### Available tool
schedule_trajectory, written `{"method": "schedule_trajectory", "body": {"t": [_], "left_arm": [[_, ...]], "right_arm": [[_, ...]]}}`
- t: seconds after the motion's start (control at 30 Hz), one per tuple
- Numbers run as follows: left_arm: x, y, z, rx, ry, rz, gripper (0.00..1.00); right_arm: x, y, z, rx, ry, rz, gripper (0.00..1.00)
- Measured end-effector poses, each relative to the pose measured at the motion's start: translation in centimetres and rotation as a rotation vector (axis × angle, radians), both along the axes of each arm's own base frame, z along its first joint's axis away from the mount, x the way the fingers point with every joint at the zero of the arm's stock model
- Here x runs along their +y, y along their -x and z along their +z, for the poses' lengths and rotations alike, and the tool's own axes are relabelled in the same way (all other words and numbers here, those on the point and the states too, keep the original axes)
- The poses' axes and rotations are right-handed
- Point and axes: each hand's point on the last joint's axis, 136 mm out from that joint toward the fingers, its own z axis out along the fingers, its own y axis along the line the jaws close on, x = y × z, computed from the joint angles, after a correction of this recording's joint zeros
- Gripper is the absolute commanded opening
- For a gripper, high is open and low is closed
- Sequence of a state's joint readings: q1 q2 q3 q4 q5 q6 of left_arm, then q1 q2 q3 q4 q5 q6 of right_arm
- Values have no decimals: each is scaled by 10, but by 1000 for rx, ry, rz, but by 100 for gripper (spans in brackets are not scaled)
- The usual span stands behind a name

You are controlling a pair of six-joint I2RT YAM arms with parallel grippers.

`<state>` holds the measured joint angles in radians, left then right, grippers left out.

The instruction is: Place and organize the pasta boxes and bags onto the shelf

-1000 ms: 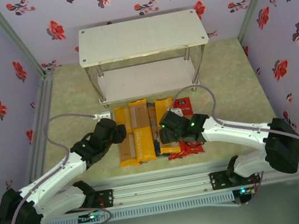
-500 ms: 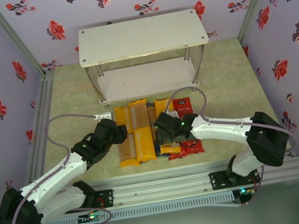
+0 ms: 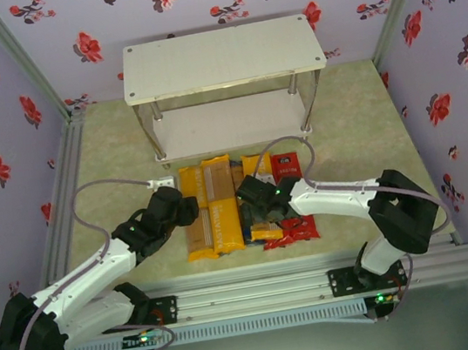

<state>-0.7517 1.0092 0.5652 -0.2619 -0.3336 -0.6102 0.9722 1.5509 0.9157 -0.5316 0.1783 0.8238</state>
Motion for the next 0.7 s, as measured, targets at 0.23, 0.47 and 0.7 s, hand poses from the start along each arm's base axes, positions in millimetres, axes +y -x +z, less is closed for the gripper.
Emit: {"method": "schedule_trajectory", "body": {"t": [0.23,0.47,0.7], "left_arm": [[1,-2,1,-4,3,1,66],[3,-2,-2,-2,2,5,64],[1,-2,-2,-2,10,-2,63]], "right_arm": [[2,0,-1,15,-15,-10,64],[3,-1,2,17,-23,-13,34],[4,-2,7,12,-27,-14,11]]}}
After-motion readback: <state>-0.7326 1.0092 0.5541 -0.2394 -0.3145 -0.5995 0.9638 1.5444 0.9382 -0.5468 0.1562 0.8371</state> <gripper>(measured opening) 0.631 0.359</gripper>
